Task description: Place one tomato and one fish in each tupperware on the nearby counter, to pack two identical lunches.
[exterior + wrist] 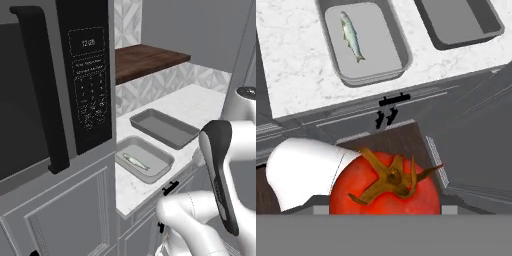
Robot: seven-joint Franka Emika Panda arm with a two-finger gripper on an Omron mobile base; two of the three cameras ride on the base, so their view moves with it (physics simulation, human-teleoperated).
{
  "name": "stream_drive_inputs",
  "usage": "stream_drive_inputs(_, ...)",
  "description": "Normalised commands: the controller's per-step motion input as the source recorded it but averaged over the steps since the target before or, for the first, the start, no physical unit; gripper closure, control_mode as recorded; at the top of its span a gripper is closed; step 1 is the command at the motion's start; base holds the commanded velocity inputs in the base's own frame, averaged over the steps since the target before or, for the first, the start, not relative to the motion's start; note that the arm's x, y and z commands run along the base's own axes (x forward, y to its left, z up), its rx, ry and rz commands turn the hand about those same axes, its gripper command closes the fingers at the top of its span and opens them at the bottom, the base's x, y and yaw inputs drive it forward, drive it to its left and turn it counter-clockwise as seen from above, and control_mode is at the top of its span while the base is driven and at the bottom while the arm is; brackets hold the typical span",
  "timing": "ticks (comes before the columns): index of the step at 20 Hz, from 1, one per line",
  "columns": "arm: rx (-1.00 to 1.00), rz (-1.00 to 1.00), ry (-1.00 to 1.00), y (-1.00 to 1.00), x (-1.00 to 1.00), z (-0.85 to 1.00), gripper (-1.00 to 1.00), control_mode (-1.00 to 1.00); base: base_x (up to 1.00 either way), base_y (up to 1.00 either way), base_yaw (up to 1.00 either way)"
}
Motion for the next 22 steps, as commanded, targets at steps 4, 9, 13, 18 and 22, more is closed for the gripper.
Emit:
stream_drive_inputs(4,0.10,0.66,0.12,0.26,1.00,-0.41,1.00,-1.00,0.00,0.00,0.00)
stream_drive_inputs(9,0.04,0.53,0.19,0.17,1.00,-0.37,1.00,-1.00,0.00,0.00,0.00)
stream_drive_inputs(13,0.00,0.11,0.22,0.51,1.00,-0.44,1.00,-1.00,0.00,0.00,0.00)
stream_drive_inputs(18,0.00,0.01,0.23,0.48,0.97,-0.70,1.00,-1.00,0.00,0.00,0.00)
stream_drive_inputs(22,-0.14,-0.02,0.25,0.15,1.00,-0.43,1.00,-1.00,0.00,0.00,0.00)
